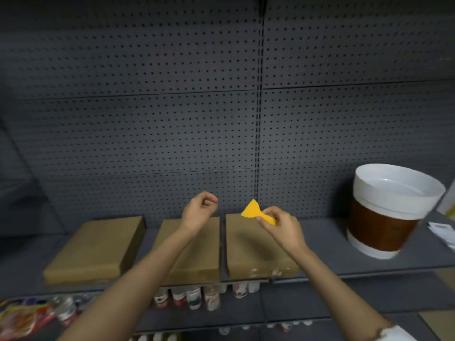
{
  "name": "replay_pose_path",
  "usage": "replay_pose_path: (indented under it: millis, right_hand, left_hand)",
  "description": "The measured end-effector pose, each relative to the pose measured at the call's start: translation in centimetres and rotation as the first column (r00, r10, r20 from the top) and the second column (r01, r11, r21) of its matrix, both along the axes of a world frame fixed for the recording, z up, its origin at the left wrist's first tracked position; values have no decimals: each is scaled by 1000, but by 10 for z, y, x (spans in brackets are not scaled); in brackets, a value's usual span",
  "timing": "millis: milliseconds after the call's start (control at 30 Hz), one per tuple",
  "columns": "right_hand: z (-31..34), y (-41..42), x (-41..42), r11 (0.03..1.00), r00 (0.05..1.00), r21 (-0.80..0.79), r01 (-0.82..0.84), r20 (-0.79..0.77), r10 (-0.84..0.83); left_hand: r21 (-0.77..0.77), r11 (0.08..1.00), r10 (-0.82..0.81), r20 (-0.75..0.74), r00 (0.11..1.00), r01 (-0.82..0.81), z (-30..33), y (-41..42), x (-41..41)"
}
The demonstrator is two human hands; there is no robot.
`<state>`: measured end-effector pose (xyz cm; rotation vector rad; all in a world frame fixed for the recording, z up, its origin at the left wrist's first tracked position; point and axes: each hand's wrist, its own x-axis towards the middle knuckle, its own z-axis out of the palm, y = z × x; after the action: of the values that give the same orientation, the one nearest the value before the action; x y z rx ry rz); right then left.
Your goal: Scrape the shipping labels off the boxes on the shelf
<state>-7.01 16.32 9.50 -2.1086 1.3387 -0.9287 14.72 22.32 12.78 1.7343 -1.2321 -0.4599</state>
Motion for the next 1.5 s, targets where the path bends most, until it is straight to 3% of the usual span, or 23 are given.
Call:
replay_pose_path:
  millis: [233,333,933,1100,1233,1333,1500]
  right_hand:
    - [-9,49,46,999,999,50,-23,-35,25]
    - [-16,47,40,999,999,26,38,-33,-37]
    - [-110,-67,-24,979,945,59,194,-278,-170]
    - [-141,-105,-56,940,908,97,327,-308,-284]
    - [-159,-136,-75,902,863,112,416,-361,-353]
    - [-178,-155,-85,891,836,96,445,-403,-374]
    - [-215,-174,-100,869,819,144,473,-435,-374]
  left_hand:
    - [7,1000,-8,-30,1000,9,-9,57,46]
    - [28,1000,-13,-62,998,15,-20,58,44]
    - [99,993,-25,-305,952,58,-122,-43,-9]
    - [-64,979,-196,-550,812,193,-143,-90,-5]
    - [-29,964,-243,-502,830,265,-156,-134,-25]
    - [9,962,-253,-333,908,272,-167,-166,-46]
    - [-29,945,-314,-352,882,325,-186,-203,-62]
